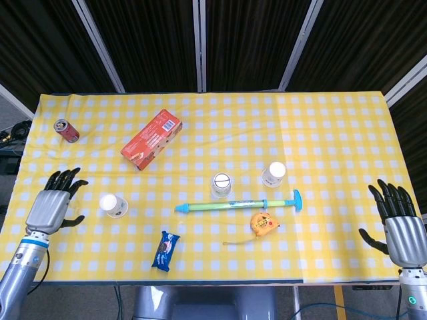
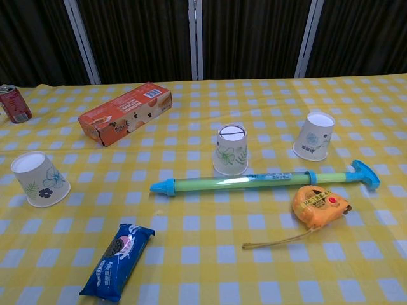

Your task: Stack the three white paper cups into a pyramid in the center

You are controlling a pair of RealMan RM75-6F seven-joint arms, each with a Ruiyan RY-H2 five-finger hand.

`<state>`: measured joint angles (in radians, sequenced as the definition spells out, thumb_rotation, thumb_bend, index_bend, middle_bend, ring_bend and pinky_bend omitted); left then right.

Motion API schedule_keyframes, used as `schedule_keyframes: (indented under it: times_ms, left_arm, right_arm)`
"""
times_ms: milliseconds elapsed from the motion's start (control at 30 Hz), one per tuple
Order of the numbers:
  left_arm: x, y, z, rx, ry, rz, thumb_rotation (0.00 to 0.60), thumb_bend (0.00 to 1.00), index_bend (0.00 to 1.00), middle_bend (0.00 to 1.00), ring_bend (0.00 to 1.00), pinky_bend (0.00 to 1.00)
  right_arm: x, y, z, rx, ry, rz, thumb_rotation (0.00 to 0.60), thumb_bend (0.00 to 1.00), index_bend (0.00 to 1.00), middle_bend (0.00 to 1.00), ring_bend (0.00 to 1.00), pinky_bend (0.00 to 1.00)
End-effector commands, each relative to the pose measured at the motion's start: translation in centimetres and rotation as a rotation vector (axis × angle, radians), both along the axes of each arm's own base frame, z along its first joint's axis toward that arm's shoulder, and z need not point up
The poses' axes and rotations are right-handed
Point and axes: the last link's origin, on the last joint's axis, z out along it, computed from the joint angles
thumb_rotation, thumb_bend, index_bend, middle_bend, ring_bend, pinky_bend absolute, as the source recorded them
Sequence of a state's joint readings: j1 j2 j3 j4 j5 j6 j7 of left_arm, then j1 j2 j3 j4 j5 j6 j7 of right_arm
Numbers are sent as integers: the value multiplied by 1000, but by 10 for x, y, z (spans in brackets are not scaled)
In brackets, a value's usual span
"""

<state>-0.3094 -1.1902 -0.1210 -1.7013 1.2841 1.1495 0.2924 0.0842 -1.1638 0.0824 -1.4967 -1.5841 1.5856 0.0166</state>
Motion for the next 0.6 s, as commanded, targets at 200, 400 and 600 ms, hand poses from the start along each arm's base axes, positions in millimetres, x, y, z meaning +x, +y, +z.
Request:
schedule_keyframes:
  times_ms: [200, 400, 600]
  left_arm:
    - [14, 26, -34, -103, 31, 25, 600, 260, 219, 0, 0, 0]
    - [21, 31, -47, -144, 25, 35, 600, 260, 241, 0, 0, 0]
    - [25, 33, -55, -164, 19, 36, 600, 264, 311, 0, 0, 0]
  right_arm:
    - [1, 0, 1, 1, -11, 7, 600, 79, 16, 0, 0, 0]
    - [2, 1, 3, -1, -22, 11, 600, 78, 16, 0, 0, 0]
    - [2, 1, 5, -6, -31, 13, 600, 79, 16, 0, 0, 0]
